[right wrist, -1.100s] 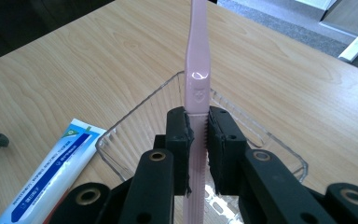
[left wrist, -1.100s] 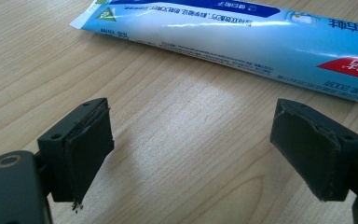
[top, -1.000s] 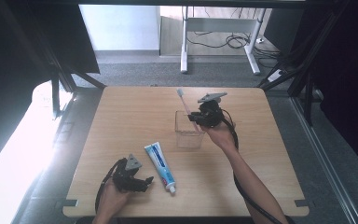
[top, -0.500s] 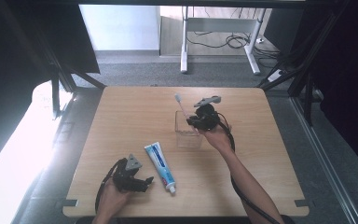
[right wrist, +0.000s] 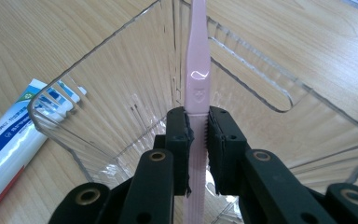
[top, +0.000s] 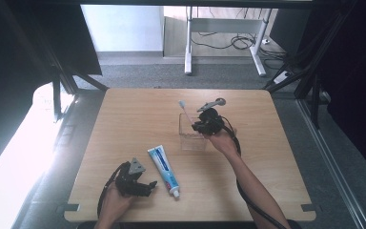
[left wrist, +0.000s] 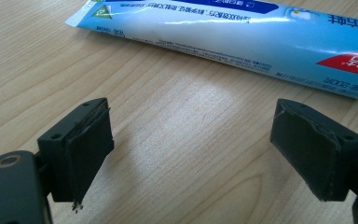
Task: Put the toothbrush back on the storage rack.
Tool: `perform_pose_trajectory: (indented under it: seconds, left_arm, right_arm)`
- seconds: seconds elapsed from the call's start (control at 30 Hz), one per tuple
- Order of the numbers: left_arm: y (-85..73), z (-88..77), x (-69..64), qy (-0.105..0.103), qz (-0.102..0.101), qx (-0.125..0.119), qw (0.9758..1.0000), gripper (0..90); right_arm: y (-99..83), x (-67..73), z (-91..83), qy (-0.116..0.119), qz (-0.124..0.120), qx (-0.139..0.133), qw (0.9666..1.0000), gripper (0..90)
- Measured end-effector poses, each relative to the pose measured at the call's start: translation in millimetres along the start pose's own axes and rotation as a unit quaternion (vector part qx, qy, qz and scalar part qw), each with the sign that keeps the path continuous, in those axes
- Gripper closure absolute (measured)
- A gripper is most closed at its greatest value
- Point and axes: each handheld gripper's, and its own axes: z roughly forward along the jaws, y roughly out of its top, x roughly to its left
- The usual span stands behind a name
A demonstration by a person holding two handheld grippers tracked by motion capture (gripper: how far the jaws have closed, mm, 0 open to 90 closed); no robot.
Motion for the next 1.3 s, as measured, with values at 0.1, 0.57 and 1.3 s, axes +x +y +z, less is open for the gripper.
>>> perform_pose_trajectory:
  seconds: [0.1, 0.57, 1.3]
  left_arm:
    - [0.0, -0.2, 0.1, 0.0, 0.0, 0.0, 1.0, 13.0]
    - [0.2, 0.0, 0.0, 0.0, 0.002, 0.001, 1.0, 13.0]
    - [0.5, -0.2, -0.5, 0.002, 0.002, 0.001, 1.0, 13.0]
  right_arm:
    - [0.5, 0.0, 0.9, 0.001, -0.004, 0.006, 1.0, 79.6]
    - [4.5, 0.0, 5.4, 0.011, -0.018, 0.046, 0.9987, 79.1]
    - [5.8, 2.1, 4.0, 0.019, -0.024, 0.057, 0.9979, 68.0]
